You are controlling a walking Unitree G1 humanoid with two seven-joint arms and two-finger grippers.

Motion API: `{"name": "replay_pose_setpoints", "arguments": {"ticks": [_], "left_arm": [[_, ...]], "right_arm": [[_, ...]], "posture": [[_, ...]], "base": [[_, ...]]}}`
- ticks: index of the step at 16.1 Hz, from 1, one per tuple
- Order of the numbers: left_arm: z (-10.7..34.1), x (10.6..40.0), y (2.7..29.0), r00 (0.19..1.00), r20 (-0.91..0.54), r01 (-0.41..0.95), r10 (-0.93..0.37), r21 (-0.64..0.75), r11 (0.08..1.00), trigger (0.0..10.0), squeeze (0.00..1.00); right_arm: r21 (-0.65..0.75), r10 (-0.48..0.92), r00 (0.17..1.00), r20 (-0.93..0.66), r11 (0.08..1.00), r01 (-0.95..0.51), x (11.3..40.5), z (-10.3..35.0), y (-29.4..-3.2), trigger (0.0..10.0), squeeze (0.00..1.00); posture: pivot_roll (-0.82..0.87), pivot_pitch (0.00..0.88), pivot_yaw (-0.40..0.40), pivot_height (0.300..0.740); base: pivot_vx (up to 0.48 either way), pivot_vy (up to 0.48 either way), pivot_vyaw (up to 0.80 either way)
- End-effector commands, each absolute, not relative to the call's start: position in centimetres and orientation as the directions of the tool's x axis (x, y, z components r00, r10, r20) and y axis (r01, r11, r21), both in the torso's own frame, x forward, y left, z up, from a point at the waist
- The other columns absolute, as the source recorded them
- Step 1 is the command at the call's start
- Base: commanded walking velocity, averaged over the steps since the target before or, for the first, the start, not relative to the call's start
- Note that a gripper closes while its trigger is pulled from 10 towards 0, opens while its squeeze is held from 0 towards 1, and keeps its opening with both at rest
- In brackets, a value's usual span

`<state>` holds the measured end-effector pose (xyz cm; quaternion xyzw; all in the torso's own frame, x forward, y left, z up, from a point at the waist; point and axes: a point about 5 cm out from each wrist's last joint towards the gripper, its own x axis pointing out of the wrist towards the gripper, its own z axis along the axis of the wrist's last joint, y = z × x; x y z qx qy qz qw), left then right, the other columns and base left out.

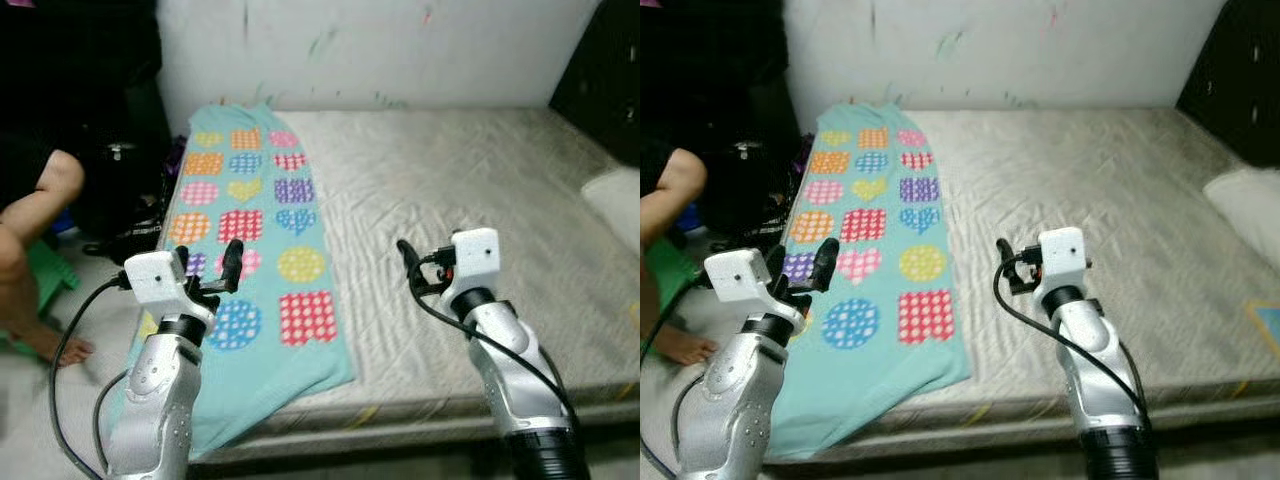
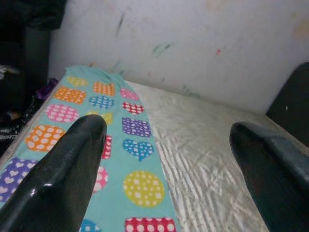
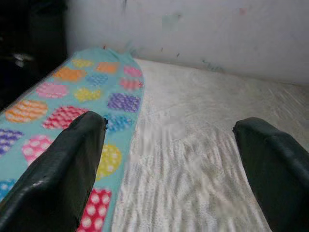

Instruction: Clean up the room

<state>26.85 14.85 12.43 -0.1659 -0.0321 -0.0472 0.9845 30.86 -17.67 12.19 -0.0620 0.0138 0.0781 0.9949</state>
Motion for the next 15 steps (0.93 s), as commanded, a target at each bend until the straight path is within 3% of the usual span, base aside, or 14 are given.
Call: {"name": "replay_pose_setpoints", "arguments": {"ticks": [1, 8, 15], "left_arm": [[12.85, 26.94, 14.98, 0.993, 0.092, 0.104, -0.079, -0.31, 0.945, 10.0, 0.0], [13.07, 26.97, 14.86, 0.99, 0.111, 0.119, -0.088, -0.314, 0.942, 10.0, 0.0], [12.94, 27.05, 14.8, 0.992, 0.091, 0.112, -0.087, -0.323, 0.94, 10.0, 0.0]], "right_arm": [[-0.121, 0.149, 0.988, -0.033, 0.981, -0.151, 30.96, 12.31, -17.71, 10.0, 0.0], [-0.126, 0.152, 0.988, -0.034, 0.98, -0.156, 30.99, 12.3, -17.58, 10.0, 0.0], [-0.128, 0.149, 0.988, -0.039, 0.98, -0.153, 30.86, 12.18, -17.62, 10.0, 0.0]], "posture": [[-0.11, 0.015, -0.005, 0.74], [-0.11, 0.016, -0.004, 0.74], [-0.11, 0.017, -0.002, 0.74]], "base": [[0.0, 0.0, 0.0], [0.0, 0.036, 0.0], [0.0, 0.472, 0.0]]}}
